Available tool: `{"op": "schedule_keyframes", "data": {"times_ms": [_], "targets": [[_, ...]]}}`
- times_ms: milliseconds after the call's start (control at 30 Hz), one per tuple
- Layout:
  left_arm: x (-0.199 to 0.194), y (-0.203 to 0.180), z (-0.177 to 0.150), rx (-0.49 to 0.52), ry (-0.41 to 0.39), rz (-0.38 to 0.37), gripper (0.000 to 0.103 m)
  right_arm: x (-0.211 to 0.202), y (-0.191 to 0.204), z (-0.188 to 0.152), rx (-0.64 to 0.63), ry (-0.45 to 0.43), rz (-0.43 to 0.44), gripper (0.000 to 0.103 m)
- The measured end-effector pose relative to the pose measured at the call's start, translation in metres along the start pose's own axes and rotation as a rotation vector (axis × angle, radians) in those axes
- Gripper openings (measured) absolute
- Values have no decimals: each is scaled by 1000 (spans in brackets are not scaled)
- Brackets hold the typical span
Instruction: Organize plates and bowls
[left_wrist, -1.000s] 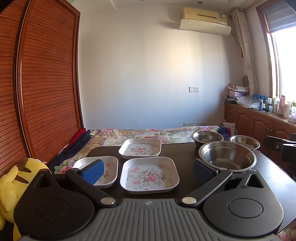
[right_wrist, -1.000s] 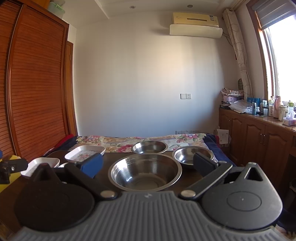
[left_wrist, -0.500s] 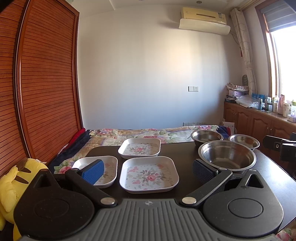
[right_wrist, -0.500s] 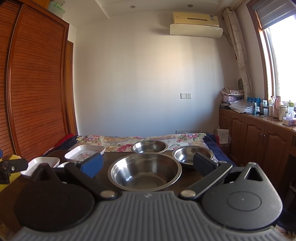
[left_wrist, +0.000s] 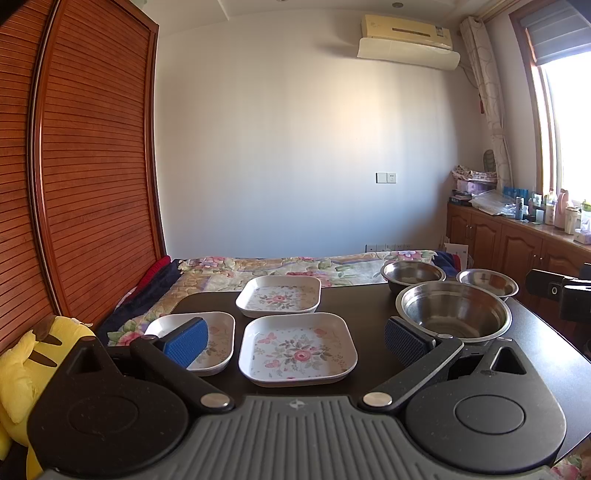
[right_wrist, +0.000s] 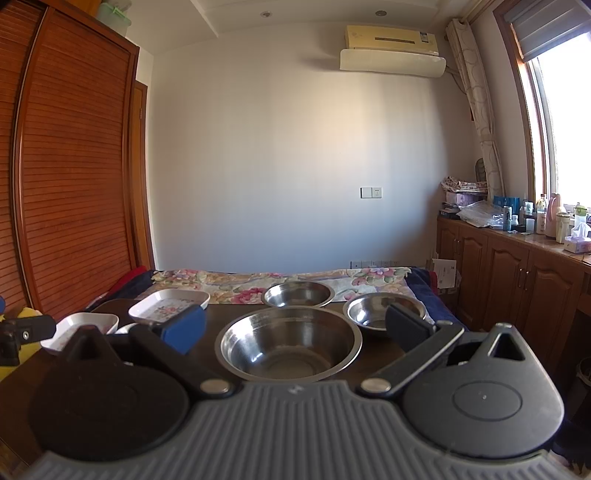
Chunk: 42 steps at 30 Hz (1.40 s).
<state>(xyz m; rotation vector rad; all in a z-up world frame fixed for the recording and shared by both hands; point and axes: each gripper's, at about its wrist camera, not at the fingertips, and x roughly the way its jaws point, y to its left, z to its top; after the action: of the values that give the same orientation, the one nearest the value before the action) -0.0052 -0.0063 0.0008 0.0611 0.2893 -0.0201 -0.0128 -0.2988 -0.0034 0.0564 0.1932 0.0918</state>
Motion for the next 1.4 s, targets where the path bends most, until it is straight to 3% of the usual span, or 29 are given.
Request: {"op": "schedule_keyframes", "data": {"times_ms": [1000, 1400], "targets": [[3, 2, -6, -3, 19, -2, 103, 6, 5, -6, -4, 17, 10, 103], [33, 22, -29, -15, 115, 21, 103, 24, 29, -21, -38, 69, 115, 103]]}}
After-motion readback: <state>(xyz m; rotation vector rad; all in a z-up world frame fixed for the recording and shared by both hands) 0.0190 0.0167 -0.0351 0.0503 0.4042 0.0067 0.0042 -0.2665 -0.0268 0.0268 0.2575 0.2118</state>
